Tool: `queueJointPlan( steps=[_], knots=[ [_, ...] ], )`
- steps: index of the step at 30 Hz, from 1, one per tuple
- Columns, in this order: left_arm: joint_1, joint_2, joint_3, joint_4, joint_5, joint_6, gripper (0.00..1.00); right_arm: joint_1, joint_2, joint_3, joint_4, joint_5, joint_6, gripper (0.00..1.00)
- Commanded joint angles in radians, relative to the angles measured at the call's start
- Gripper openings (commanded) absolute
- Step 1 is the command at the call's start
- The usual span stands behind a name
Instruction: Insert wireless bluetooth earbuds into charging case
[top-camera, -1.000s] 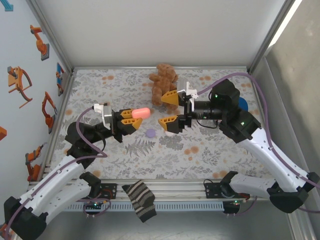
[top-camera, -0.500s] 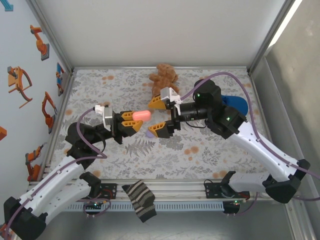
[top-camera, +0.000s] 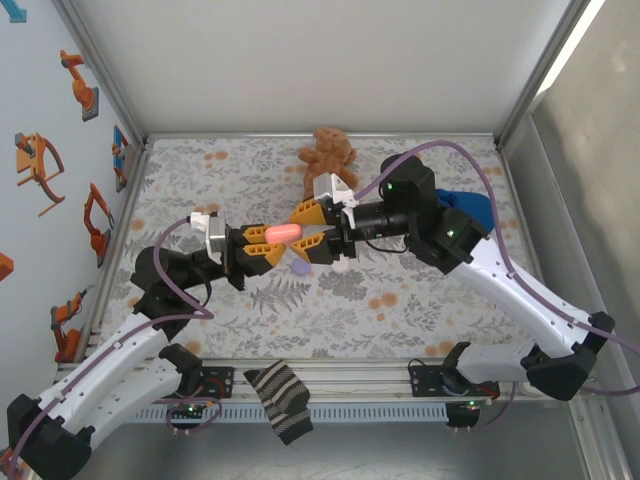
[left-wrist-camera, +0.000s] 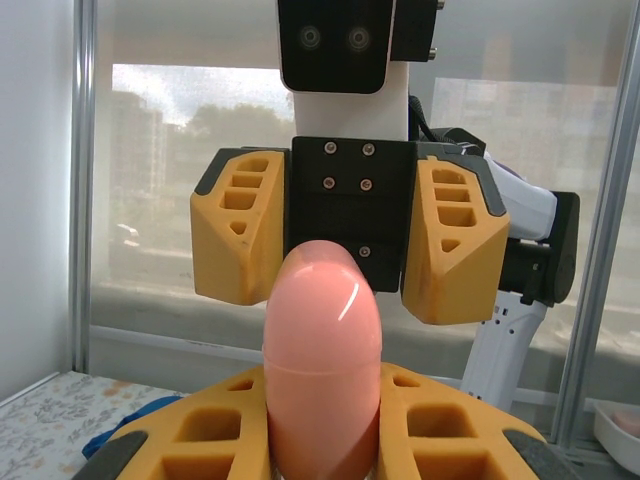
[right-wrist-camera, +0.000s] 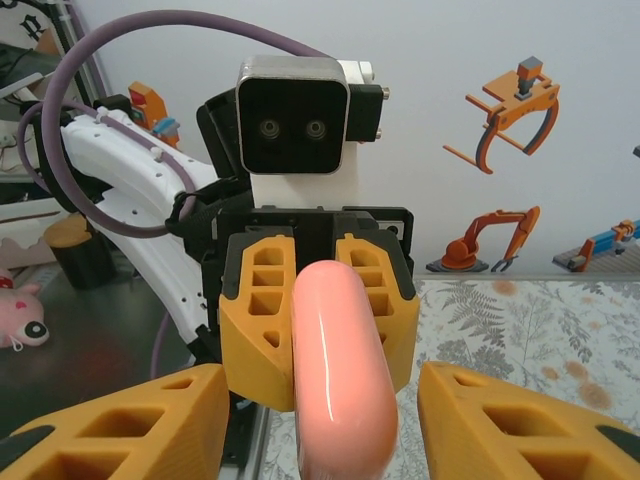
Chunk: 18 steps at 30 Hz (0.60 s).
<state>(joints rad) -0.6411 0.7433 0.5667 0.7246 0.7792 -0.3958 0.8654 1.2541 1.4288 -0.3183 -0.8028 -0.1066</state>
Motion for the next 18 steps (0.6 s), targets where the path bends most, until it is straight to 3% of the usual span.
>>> queueJointPlan(
  steps=[1, 8, 15, 18],
  knots=[
    [-0.007, -0.012, -0.008, 0.032, 0.014, 0.002, 0.0, 0.011, 0.008, 0.034, -0.014, -0.006, -0.001, 0.48],
    [-0.008, -0.012, -0.007, 0.035, 0.011, 0.003, 0.0, 0.017, 0.028, 0.04, -0.025, -0.006, 0.003, 0.36],
    [-0.008, -0.014, -0.004, 0.024, 0.011, 0.009, 0.0, 0.018, 0.02, 0.039, -0.022, 0.02, 0.022, 0.15],
    [-0.009, -0.02, -0.001, 0.001, 0.007, 0.018, 0.16, 0.019, 0.018, 0.039, -0.017, 0.05, 0.05, 0.11]
  ],
)
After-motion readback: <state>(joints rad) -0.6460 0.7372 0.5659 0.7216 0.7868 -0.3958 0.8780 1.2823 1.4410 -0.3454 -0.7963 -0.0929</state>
